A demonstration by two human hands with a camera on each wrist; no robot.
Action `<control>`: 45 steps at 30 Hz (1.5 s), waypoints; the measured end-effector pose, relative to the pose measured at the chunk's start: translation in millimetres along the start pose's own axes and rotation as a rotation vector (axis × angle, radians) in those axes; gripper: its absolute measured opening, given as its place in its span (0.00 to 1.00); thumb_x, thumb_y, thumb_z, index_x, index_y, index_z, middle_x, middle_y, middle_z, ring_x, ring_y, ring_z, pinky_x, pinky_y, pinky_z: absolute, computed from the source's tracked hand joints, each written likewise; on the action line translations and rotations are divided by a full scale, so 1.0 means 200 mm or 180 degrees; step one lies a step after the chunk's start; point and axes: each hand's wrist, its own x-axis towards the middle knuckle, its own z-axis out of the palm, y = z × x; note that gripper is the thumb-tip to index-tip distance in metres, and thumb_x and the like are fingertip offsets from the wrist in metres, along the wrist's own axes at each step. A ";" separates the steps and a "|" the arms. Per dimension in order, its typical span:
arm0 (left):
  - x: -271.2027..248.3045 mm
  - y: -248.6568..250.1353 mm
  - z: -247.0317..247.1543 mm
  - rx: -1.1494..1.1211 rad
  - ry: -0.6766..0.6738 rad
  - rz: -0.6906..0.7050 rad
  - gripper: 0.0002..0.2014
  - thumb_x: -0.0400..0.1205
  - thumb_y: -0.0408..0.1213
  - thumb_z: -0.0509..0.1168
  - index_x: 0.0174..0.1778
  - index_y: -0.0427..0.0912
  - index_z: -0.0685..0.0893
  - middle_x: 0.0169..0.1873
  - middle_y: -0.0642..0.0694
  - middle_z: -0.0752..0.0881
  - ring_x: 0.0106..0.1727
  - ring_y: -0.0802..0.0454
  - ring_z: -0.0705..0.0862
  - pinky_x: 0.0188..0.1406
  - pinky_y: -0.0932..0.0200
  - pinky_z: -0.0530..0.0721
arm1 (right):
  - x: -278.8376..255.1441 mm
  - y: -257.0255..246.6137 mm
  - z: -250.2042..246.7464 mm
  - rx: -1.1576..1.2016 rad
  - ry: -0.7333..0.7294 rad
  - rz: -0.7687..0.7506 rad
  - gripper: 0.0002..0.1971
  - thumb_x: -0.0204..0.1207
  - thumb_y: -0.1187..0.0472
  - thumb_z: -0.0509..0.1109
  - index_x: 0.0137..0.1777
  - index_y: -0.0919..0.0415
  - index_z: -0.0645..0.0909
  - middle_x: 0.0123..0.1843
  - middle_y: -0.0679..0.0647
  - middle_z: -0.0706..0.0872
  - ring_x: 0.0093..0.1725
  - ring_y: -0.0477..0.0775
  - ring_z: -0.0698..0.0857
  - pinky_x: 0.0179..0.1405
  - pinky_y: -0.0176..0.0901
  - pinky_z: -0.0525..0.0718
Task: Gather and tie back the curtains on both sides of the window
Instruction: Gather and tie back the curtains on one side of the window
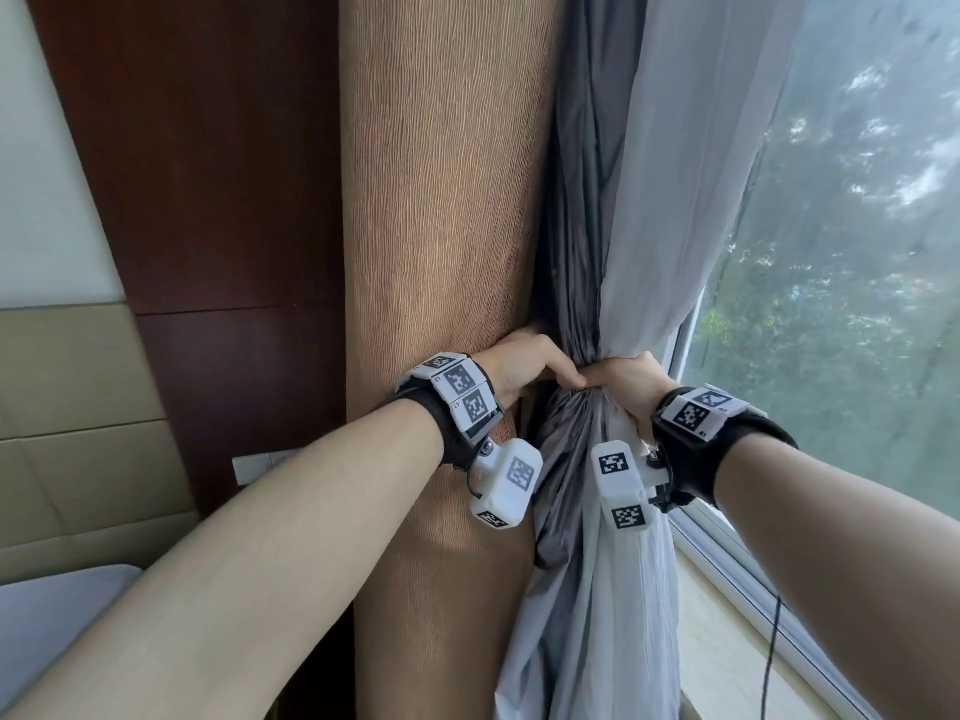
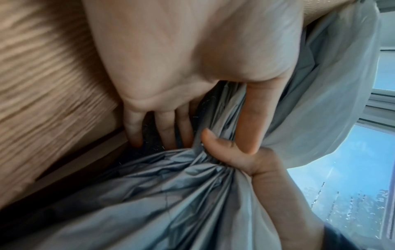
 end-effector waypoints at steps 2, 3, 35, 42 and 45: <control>-0.01 0.01 0.01 0.0008 0.0053 0.0072 0.19 0.69 0.20 0.73 0.56 0.38 0.89 0.62 0.36 0.91 0.55 0.46 0.89 0.47 0.55 0.82 | -0.01 -0.01 0.01 0.0009 0.0059 0.0000 0.14 0.75 0.79 0.74 0.53 0.61 0.86 0.54 0.60 0.91 0.42 0.45 0.85 0.28 0.27 0.83; -0.01 0.01 0.01 0.0029 0.0086 0.0116 0.22 0.66 0.22 0.74 0.57 0.36 0.89 0.61 0.35 0.92 0.57 0.43 0.90 0.51 0.52 0.86 | 0.00 -0.01 0.01 -0.0006 0.0110 0.0007 0.14 0.74 0.79 0.74 0.53 0.62 0.86 0.55 0.61 0.91 0.43 0.48 0.86 0.30 0.30 0.84; 0.04 -0.01 0.01 0.0109 -0.0067 0.0158 0.48 0.45 0.36 0.80 0.64 0.17 0.83 0.57 0.23 0.88 0.56 0.34 0.88 0.71 0.44 0.83 | 0.04 -0.02 0.01 -0.0461 0.0132 0.0031 0.09 0.77 0.77 0.73 0.55 0.69 0.86 0.41 0.54 0.87 0.36 0.44 0.80 0.27 0.27 0.80; 0.03 -0.02 0.02 0.0099 0.0071 0.0152 0.42 0.49 0.29 0.76 0.63 0.19 0.84 0.53 0.29 0.90 0.52 0.39 0.87 0.66 0.46 0.85 | 0.04 -0.02 0.05 -0.0391 0.0182 0.0197 0.04 0.74 0.76 0.74 0.44 0.69 0.84 0.37 0.60 0.86 0.35 0.53 0.81 0.27 0.36 0.79; 0.04 -0.04 0.03 0.0014 0.0132 0.0217 0.45 0.46 0.30 0.77 0.65 0.24 0.86 0.62 0.30 0.90 0.65 0.35 0.88 0.75 0.41 0.82 | 0.03 -0.02 0.04 -0.0383 0.0179 0.0229 0.10 0.78 0.75 0.72 0.39 0.63 0.79 0.35 0.55 0.82 0.34 0.50 0.78 0.27 0.37 0.79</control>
